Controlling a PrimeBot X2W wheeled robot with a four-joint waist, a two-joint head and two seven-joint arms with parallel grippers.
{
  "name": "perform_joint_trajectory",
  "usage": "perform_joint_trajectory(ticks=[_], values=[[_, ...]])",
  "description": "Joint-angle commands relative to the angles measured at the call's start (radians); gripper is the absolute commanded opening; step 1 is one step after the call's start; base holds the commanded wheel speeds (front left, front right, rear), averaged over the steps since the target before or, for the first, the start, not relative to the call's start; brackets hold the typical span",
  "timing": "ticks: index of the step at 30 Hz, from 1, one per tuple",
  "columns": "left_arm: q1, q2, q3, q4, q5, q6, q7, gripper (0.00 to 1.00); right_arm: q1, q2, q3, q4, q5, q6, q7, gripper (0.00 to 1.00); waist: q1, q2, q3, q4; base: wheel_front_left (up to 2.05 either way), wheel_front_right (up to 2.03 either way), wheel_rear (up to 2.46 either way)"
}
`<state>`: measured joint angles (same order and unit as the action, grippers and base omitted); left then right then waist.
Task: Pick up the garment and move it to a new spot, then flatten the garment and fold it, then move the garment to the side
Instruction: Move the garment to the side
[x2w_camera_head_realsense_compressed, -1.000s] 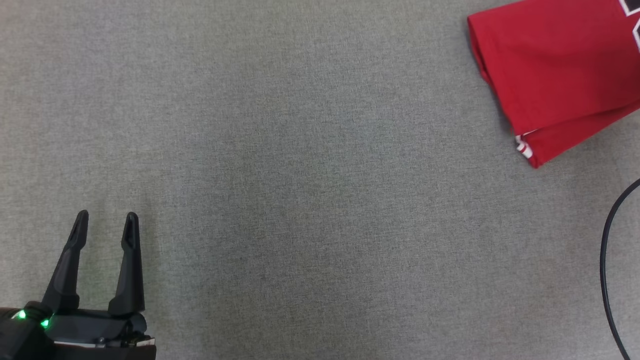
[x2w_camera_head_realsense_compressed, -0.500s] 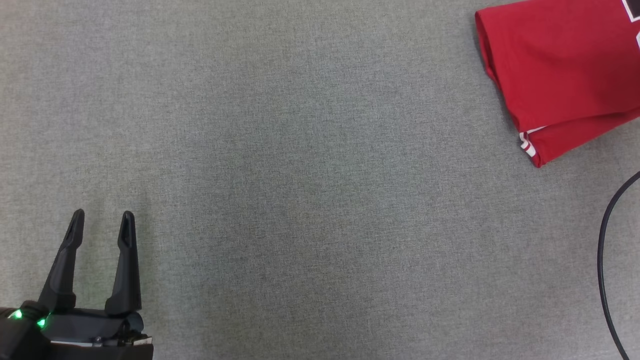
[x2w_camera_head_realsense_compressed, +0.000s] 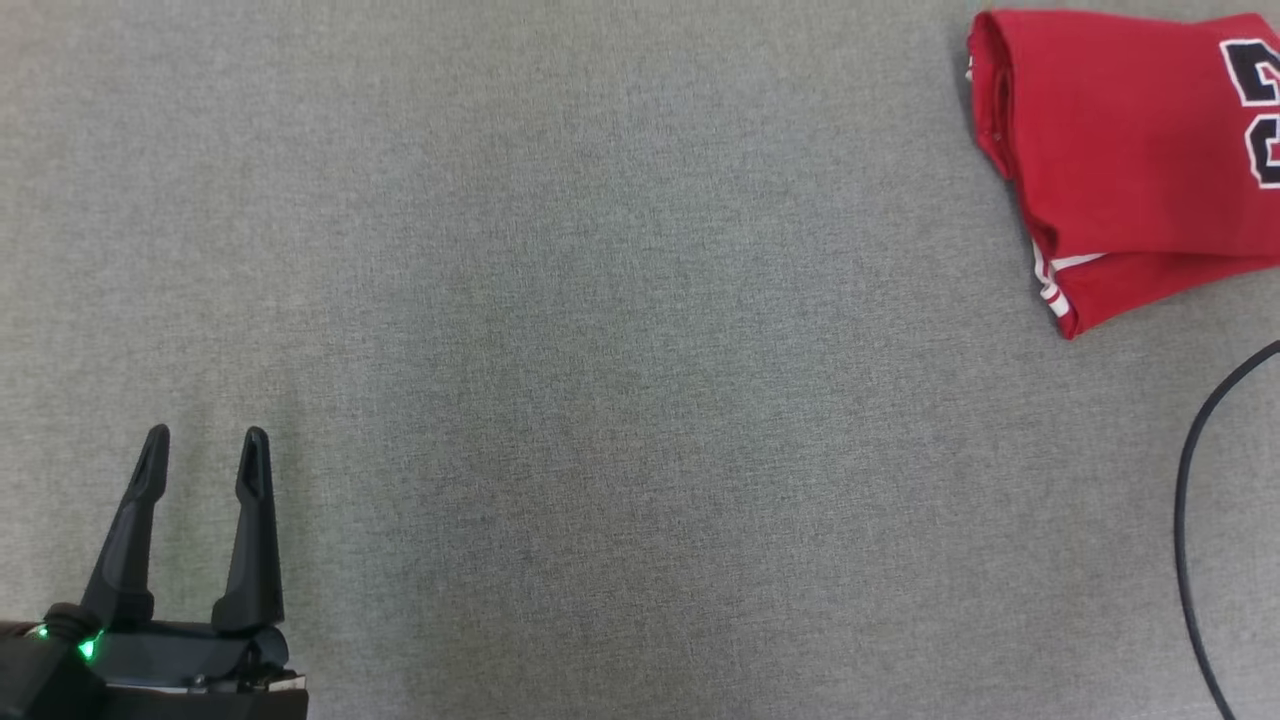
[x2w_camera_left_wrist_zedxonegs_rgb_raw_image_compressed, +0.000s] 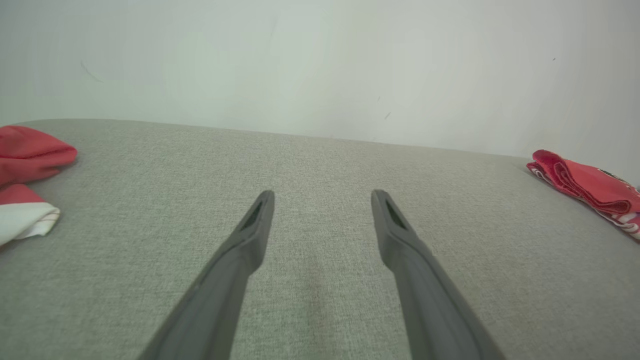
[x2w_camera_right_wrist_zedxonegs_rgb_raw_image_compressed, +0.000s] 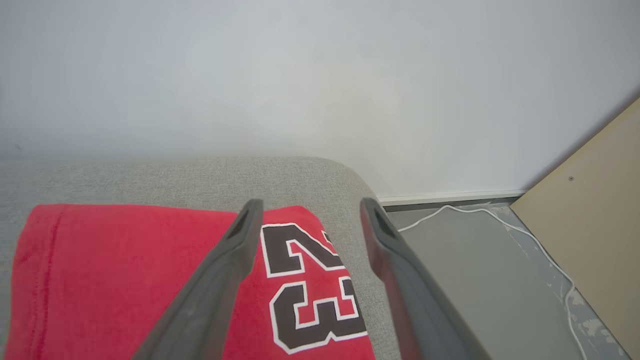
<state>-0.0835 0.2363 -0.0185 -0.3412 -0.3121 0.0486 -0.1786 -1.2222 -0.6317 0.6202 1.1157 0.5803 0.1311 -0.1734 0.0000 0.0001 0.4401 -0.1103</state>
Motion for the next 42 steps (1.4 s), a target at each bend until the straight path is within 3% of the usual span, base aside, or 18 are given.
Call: perform_joint_trajectory(ticks=[1, 14, 19, 31, 42], values=[[0.009, -0.002, -0.003, 0.008, -0.002, 0.004, -0.008, 1.0, -0.009, 0.016, -0.004, -0.002, -0.005, -0.001, -0.018, 1.0, 0.0, -0.0001, -0.017, 0.0, 0.0, 0.0, 0.0], [0.059, -0.035, -0.008, 0.082, -0.027, 0.014, -0.044, 1.0, 0.13, 0.075, -0.053, -0.127, 0.049, -0.001, -0.091, 1.0, 0.0, -0.0001, -0.154, 0.009, 0.0, 0.0, 0.0], [0.083, -0.048, -0.007, 0.115, -0.036, 0.018, -0.055, 1.0, 0.235, 0.09, -0.107, -0.242, 0.059, -0.001, -0.092, 1.0, 0.0, -0.0001, -0.216, 0.011, 0.0, 0.0, 0.0], [0.137, -0.071, -0.006, 0.16, -0.043, 0.025, -0.071, 1.0, 0.565, 0.18, -0.314, -0.541, -0.068, -0.001, -0.092, 1.0, 0.0, -0.0001, -0.312, 0.035, 0.0, 0.0, 0.0], [0.175, -0.083, -0.028, 0.179, -0.045, 0.021, -0.078, 1.0, 0.927, 0.349, -0.496, -0.852, -0.204, -0.001, -0.092, 1.0, 0.0, -0.0001, -0.356, 0.085, 0.0, 0.0, 0.0]])
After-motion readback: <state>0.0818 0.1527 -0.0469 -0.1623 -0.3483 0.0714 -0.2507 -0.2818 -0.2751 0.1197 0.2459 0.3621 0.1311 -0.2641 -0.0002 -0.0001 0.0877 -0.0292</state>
